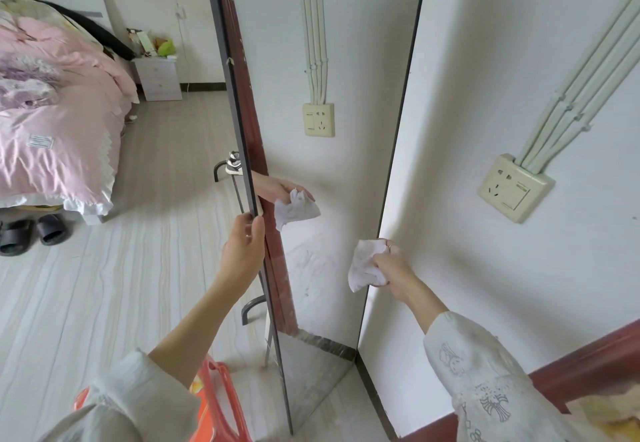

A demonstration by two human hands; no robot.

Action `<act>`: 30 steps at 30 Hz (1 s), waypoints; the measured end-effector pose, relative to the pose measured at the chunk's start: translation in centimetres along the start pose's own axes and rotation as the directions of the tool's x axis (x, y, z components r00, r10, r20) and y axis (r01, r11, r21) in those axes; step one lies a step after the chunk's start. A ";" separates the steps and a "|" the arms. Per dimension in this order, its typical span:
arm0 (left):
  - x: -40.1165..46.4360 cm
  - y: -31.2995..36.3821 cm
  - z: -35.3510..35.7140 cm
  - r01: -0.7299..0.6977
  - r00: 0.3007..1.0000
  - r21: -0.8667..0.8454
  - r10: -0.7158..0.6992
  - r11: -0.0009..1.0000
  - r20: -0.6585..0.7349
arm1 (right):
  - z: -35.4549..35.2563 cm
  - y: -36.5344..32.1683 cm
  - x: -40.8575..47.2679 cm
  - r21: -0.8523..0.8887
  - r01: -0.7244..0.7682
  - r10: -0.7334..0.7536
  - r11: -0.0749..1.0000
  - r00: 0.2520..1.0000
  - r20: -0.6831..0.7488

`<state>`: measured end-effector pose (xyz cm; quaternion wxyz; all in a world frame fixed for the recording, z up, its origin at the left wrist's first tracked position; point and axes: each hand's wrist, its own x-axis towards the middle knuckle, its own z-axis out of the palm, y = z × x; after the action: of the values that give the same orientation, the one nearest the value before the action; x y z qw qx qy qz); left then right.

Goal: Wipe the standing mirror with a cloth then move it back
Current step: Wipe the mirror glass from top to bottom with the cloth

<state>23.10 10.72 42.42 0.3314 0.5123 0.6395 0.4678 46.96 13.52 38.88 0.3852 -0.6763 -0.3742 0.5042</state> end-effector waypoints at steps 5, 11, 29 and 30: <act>0.1 0.2 0.8 -0.063 0.996 -0.101 0.056 0.993 -0.070 | -1.5 0.3 0.3 0.153 -0.063 0.063 0.986 0.998 0.006; 0.4 -0.6 3.4 -0.097 0.972 -0.139 0.063 0.985 -0.228 | -1.4 0.7 2.9 0.199 0.003 0.006 0.980 0.999 -0.044; 2.0 -2.8 6.0 -0.274 0.850 -0.035 0.225 0.961 -0.476 | 3.8 4.9 10.6 0.538 -0.018 -0.059 0.843 0.990 0.127; 2.0 -2.8 6.1 -0.286 0.841 -0.032 0.235 0.958 -0.487 | 3.9 5.9 10.8 0.529 -0.055 -0.009 0.847 0.993 0.117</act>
<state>27.11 14.10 37.82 0.1227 0.4452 0.6005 0.6528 46.16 21.26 28.57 0.5288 -0.5179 -0.2336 0.6305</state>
